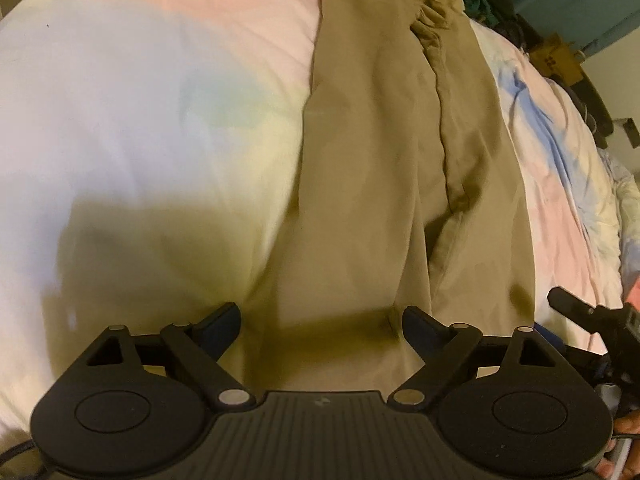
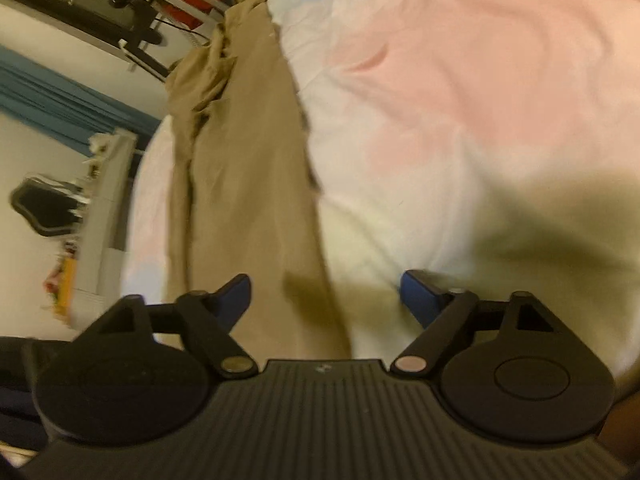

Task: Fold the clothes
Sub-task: 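Grasp the shirt hem with both grippers and fold it up toward the collar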

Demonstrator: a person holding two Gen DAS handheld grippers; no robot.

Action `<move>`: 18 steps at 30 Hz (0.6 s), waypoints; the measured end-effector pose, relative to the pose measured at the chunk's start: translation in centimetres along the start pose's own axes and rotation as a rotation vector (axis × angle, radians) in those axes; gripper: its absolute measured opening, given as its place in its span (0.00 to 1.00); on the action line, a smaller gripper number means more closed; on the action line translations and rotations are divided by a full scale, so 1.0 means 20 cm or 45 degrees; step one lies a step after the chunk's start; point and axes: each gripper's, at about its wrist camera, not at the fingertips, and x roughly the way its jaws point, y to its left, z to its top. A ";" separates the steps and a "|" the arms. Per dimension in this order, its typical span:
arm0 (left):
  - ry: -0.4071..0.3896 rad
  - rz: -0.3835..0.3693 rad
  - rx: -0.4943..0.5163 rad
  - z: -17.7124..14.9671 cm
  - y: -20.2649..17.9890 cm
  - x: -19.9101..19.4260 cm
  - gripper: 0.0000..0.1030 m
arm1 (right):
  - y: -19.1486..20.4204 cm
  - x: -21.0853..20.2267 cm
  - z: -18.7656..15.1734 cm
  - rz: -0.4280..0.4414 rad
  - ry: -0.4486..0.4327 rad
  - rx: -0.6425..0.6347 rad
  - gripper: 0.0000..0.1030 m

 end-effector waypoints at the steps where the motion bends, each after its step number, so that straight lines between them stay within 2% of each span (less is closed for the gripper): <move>1: 0.013 -0.008 0.007 -0.01 0.00 -0.01 0.85 | -0.01 -0.01 -0.01 0.048 0.019 0.041 0.66; 4: 0.066 -0.030 0.056 -0.07 -0.01 -0.05 0.76 | 0.00 -0.03 -0.07 0.031 0.062 0.048 0.66; 6: 0.102 -0.030 0.095 -0.12 -0.02 -0.07 0.69 | 0.02 0.00 -0.10 -0.008 0.131 0.035 0.66; 10: 0.138 -0.006 0.113 -0.16 -0.02 -0.11 0.46 | 0.07 0.08 -0.18 -0.099 0.245 -0.038 0.66; 11: 0.136 -0.009 0.110 -0.16 -0.01 -0.12 0.42 | 0.09 0.08 -0.20 -0.121 0.248 -0.065 0.66; 13: 0.130 -0.024 0.090 -0.16 0.01 -0.14 0.27 | 0.13 0.08 -0.24 -0.158 0.240 -0.107 0.65; 15: 0.110 -0.067 0.058 -0.15 0.06 -0.17 0.18 | 0.16 0.06 -0.26 -0.178 0.226 -0.127 0.42; 16: 0.093 -0.092 0.039 -0.15 0.07 -0.20 0.15 | 0.15 0.05 -0.26 -0.180 0.211 -0.108 0.18; 18: 0.053 -0.149 0.022 -0.15 0.09 -0.25 0.12 | 0.13 0.03 -0.25 -0.142 0.204 -0.075 0.17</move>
